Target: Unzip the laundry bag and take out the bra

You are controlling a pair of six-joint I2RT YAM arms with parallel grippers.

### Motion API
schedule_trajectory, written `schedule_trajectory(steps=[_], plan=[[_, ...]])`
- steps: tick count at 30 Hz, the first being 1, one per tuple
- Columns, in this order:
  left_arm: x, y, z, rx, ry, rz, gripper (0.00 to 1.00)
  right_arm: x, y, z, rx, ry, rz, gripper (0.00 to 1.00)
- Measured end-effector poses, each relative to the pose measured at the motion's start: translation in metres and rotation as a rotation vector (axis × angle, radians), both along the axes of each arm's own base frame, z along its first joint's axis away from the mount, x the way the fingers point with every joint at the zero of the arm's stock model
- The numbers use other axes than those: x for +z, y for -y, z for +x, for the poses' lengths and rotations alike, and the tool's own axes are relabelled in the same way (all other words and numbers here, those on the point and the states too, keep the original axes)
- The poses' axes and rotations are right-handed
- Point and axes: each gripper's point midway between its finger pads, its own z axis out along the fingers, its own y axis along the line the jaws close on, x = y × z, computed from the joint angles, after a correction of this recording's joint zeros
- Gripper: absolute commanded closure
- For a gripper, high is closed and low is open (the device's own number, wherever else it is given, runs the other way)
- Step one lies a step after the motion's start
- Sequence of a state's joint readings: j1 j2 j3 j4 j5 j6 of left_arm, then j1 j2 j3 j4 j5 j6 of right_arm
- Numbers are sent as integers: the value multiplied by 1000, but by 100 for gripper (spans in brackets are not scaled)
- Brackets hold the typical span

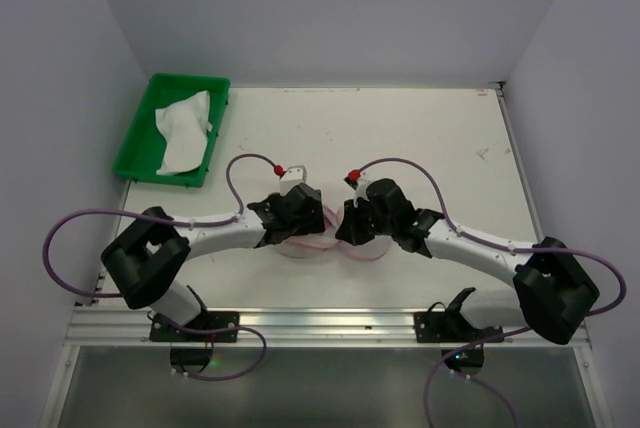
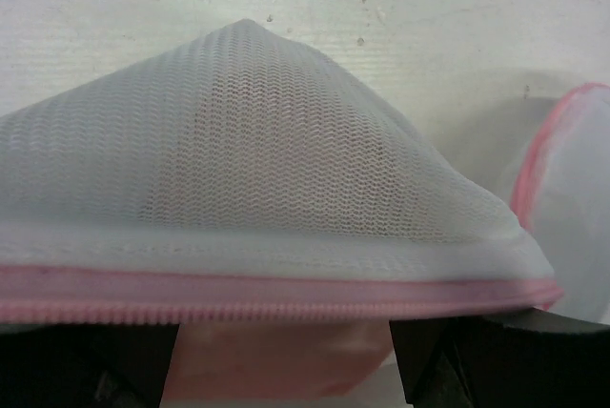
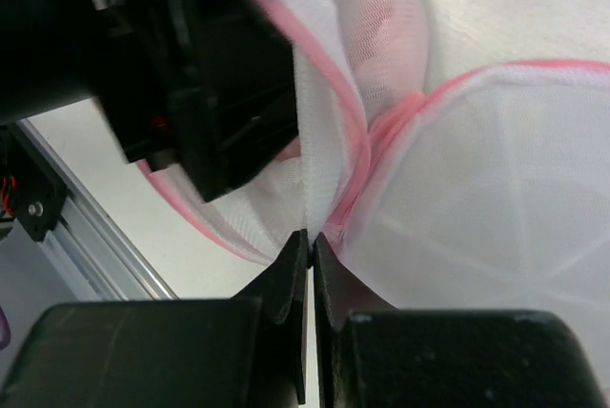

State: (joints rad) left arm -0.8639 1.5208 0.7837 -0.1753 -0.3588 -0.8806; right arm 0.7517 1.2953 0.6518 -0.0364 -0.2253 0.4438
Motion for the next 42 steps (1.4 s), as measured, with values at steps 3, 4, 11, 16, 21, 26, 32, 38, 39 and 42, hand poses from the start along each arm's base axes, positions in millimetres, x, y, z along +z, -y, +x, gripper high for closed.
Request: schedule_trajectory(steps=[3, 4, 11, 16, 21, 26, 32, 38, 39, 42], plan=[[-11, 2, 5, 10, -14, 28, 27, 0, -4, -6, 19, 2, -2, 100], [-11, 5, 7, 13, -13, 28, 35, 0, -5, -6, 20, 3, -3, 100], [-18, 8, 16, 44, -2, 32, 100, 0, -5, -7, 24, 3, -2, 100], [-14, 10, 16, 34, 5, 25, 100, 0, -6, -8, 24, -1, -1, 100], [9, 10, 4, -71, 29, -12, 100, -3, -5, -3, -9, -13, -21, 100], [68, 19, -12, -254, 141, -124, 100, 1, -1, 17, -83, -26, -37, 100], [124, 31, -33, -473, 285, -249, 100, 3, 2, 35, -135, -35, -54, 100], [146, 35, -51, -611, 336, -360, 100, -9, 5, 32, -134, -67, -92, 100], [153, 34, -52, -629, 348, -391, 100, -11, 7, 32, -138, -70, -101, 100], [171, 29, -46, -671, 380, -474, 100, -14, 10, 32, -143, -73, -116, 100]])
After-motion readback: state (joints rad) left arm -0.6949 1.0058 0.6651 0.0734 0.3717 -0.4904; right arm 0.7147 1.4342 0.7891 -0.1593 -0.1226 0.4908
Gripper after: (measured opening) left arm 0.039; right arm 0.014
